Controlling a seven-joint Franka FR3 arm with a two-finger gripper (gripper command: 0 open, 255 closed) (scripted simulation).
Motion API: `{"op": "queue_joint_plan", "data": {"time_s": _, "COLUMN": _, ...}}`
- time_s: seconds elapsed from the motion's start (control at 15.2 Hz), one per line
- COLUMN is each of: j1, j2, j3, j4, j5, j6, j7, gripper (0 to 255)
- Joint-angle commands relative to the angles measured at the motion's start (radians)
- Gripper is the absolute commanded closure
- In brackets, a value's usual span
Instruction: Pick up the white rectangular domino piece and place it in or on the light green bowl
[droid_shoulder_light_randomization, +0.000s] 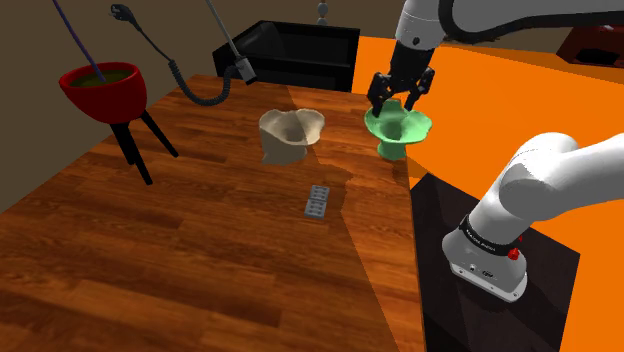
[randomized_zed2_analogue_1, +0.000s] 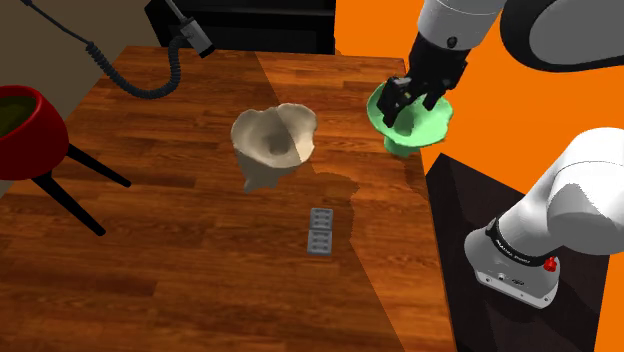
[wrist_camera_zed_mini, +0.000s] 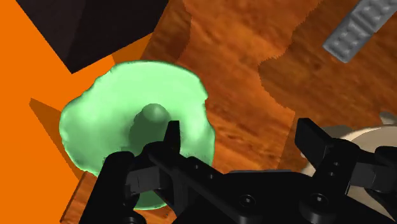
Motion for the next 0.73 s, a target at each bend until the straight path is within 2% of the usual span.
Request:
{"op": "queue_joint_plan", "data": {"time_s": 0.0, "j1": 0.007, "j2": 0.000, "j3": 0.057, "j4": -0.032, "j5": 0.042, "j6": 0.027, "j7": 0.096, "gripper": 0}}
{"op": "queue_joint_plan", "data": {"time_s": 0.33, "j1": 0.004, "j2": 0.090, "j3": 0.194, "j4": -0.049, "j5": 0.129, "j6": 0.122, "j7": 0.310, "gripper": 0}}
{"op": "queue_joint_plan", "data": {"time_s": 0.66, "j1": -0.023, "j2": 0.233, "j3": 0.338, "j4": -0.022, "j5": 0.188, "j6": 0.233, "j7": 0.525, "gripper": 0}}
